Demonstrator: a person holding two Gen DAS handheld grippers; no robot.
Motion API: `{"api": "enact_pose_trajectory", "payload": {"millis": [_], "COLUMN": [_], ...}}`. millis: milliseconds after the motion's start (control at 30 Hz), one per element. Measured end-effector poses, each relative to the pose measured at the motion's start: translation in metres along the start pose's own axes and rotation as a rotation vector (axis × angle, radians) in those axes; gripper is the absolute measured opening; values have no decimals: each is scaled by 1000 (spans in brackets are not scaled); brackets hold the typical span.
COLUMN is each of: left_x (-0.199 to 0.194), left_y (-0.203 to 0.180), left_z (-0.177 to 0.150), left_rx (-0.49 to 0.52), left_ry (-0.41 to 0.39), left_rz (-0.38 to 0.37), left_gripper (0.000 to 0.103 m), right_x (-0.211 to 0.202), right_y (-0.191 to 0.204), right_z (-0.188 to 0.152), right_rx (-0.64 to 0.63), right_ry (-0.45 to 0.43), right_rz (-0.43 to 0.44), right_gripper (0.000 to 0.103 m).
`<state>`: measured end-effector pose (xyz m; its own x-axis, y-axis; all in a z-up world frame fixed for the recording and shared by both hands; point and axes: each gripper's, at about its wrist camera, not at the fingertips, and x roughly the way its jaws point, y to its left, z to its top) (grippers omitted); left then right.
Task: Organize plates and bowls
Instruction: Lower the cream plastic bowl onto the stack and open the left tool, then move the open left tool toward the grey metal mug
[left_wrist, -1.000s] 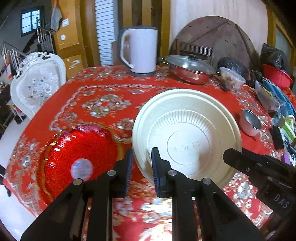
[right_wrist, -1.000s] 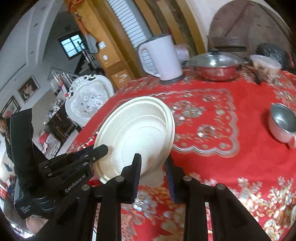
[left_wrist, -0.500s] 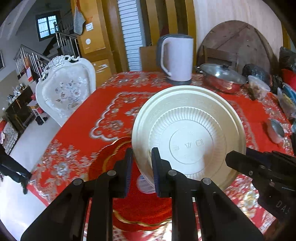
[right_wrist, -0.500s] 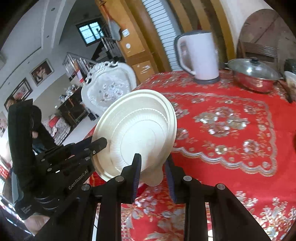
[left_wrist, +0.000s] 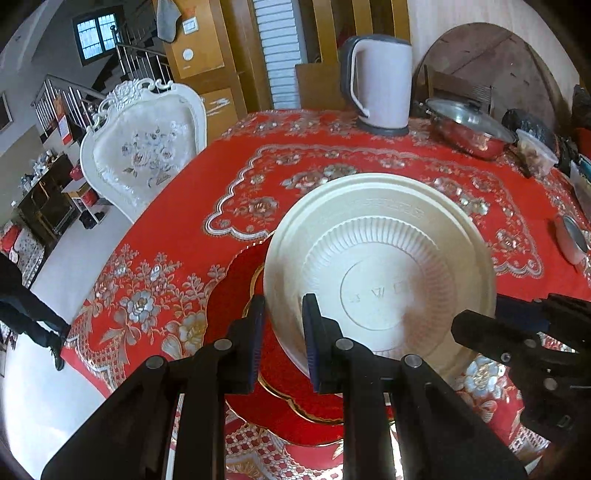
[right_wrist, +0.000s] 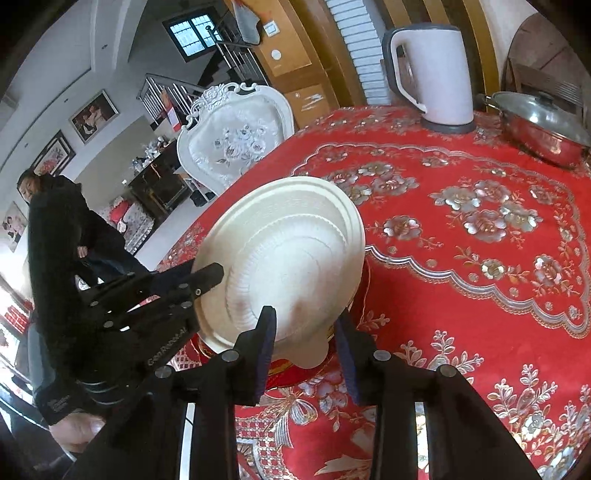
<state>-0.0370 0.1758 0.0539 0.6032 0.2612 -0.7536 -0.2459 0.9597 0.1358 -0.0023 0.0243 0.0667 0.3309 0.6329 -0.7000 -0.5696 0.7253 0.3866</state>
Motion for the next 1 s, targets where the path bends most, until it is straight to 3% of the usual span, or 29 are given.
{"api": "enact_pose_trajectory", "payload": {"millis": [167, 233, 433, 467, 600, 1000], "left_x": [7, 7, -3, -4, -12, -33], "left_y": [4, 6, 16, 18, 14, -36], "left_z": [-3, -3, -1, -1, 0, 5], "left_rx": [-22, -29, -74, -80, -71, 3], "left_ry": [20, 19, -38, -48, -83, -160], "left_rz": [-15, -17, 4, 7, 28, -20], "left_gripper": [19, 21, 54, 55, 55, 55], "right_x": [-2, -3, -13, -14, -24, -52], "right_y": [3, 1, -3, -4, -8, -37], "right_z": [-1, -1, 0, 1, 0, -9], "right_rx": [-4, 5, 18, 19, 27, 74], "right_ry": [4, 5, -22, -28, -49, -95], "right_rz": [8, 13, 8, 9, 7, -45], "right_gripper": [36, 44, 46, 46, 47, 54]}}
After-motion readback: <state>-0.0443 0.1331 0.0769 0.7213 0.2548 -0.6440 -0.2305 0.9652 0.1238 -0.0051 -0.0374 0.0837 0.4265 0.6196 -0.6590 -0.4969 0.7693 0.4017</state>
